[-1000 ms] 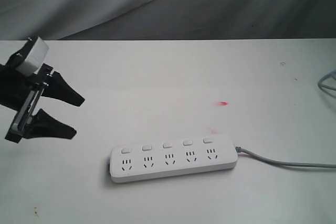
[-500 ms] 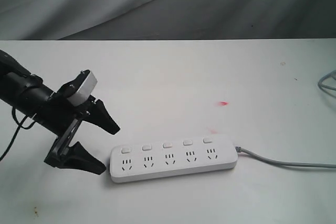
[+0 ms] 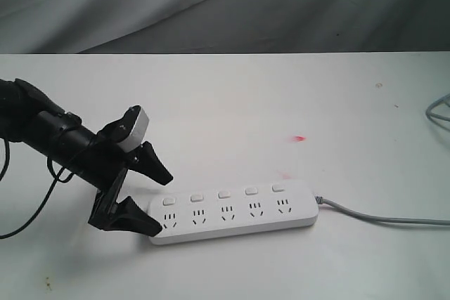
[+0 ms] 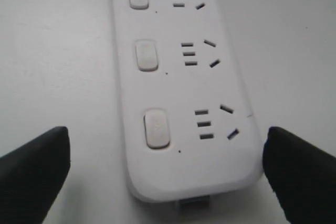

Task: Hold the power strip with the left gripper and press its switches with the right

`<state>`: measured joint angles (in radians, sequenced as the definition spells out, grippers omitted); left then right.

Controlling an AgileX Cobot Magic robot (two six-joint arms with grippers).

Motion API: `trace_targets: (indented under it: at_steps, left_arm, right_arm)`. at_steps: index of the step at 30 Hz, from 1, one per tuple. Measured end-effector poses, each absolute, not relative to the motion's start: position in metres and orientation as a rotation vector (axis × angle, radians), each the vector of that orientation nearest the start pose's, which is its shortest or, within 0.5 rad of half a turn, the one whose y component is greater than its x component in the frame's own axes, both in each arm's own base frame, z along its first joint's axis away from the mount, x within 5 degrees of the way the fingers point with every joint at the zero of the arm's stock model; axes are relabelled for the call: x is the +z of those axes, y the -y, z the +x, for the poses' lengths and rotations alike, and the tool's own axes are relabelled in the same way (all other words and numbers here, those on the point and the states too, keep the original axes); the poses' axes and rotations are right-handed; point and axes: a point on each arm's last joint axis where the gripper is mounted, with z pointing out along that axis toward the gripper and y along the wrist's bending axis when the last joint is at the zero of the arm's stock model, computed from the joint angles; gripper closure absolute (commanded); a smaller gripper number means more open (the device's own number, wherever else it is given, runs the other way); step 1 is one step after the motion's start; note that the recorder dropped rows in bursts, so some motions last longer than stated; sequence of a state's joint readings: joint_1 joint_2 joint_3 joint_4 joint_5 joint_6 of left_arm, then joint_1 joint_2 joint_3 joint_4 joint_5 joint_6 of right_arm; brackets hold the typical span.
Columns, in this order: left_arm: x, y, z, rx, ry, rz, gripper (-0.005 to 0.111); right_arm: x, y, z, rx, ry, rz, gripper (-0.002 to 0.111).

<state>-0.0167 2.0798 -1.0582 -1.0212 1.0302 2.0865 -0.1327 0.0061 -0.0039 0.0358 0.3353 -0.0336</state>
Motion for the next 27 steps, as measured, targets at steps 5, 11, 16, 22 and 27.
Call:
trace_targets:
  at_steps: [5,11,16,22,27]
  left_arm:
    - [0.0993,0.0715,0.3303,-0.921,-1.956,1.627,0.014]
    - [0.099,0.0712,0.3296,-0.922,-1.954,1.639,0.014]
    - [0.0988,0.0709,0.3292,-0.921,-1.953,1.647,0.014]
    - [0.0984,0.0705,0.3288,-0.92,-1.953,1.657,0.014]
    - [0.0984,0.0711,0.3287,-0.92,-1.952,1.659,0.014]
  right_arm:
    - [0.1839,0.0061,0.0536,-0.083,-1.818,0.113,0.108]
    - [0.1839,0.0061,0.0536,-0.083,-1.818,0.113,0.108]
    - [0.1839,0.0061,0.0536,-0.083,-1.818,0.113,0.108]
    - [0.1839,0.0061,0.0536,-0.083,-1.818,0.113,0.108]
    - [0.1839,0.0061,0.0536,-0.083,-1.818,0.113,0.108]
